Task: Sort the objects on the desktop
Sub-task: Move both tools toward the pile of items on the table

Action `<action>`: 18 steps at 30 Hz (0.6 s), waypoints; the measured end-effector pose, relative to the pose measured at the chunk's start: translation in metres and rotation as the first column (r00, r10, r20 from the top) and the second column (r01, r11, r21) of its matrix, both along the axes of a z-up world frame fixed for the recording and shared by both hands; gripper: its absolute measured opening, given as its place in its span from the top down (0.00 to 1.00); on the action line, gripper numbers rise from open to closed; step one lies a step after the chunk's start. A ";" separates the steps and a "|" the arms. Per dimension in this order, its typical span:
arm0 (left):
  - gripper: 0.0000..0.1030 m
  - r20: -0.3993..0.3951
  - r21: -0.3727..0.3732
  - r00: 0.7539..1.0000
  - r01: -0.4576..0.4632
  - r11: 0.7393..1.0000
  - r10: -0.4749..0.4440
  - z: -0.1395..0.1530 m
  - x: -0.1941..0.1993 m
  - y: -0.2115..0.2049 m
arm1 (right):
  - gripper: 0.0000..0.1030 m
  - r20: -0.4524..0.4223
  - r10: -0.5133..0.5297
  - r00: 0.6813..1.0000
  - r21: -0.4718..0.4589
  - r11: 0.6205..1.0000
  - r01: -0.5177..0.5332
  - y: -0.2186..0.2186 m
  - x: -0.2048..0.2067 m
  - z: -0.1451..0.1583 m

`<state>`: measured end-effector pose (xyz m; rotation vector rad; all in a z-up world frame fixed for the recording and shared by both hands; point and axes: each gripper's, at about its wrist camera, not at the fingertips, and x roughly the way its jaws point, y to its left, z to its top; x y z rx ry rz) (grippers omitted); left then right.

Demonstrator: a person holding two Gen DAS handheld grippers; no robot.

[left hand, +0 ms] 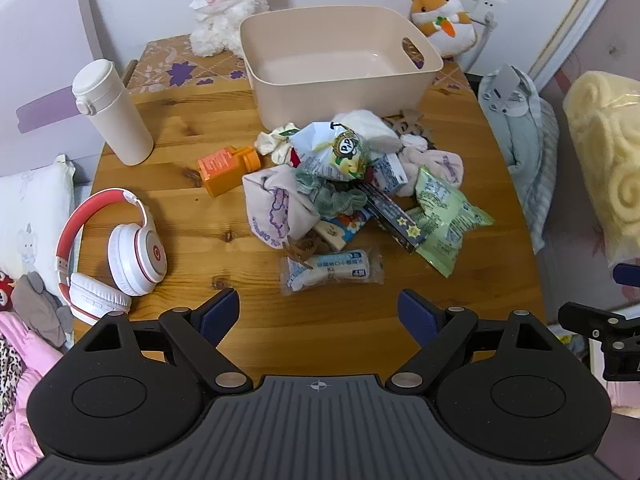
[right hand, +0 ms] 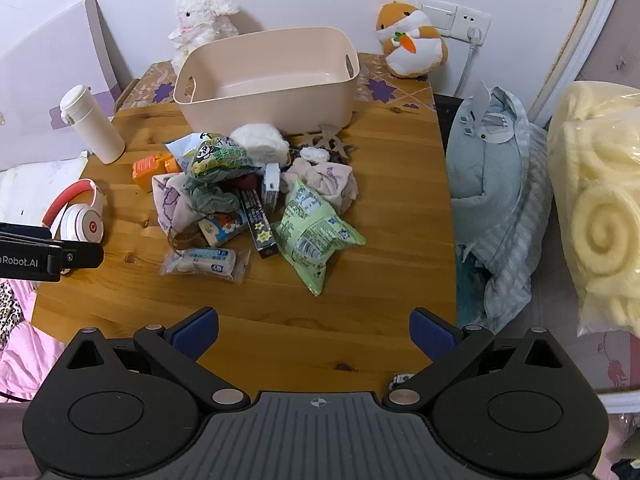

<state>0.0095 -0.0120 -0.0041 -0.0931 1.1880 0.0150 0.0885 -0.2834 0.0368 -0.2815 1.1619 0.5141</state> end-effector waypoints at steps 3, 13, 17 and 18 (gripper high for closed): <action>0.15 -0.008 0.005 1.000 -0.010 1.000 0.010 -0.005 0.005 -0.003 | 0.00 -0.002 0.021 1.000 0.001 1.000 -0.021 0.004 0.008 -0.004; 0.15 -0.015 -0.013 0.997 -0.075 0.997 0.075 -0.027 0.032 -0.016 | 0.00 -0.001 0.119 0.993 0.009 0.993 -0.119 0.012 0.044 -0.019; 0.15 -0.036 -0.007 0.993 -0.109 0.994 0.109 -0.042 0.043 -0.018 | 0.00 0.001 0.168 0.986 0.012 0.986 -0.168 0.014 0.062 -0.031; 0.15 -0.042 -0.005 0.992 -0.119 0.993 0.119 -0.046 0.046 -0.018 | 0.00 0.003 0.180 0.984 0.009 0.984 -0.180 0.015 0.066 -0.034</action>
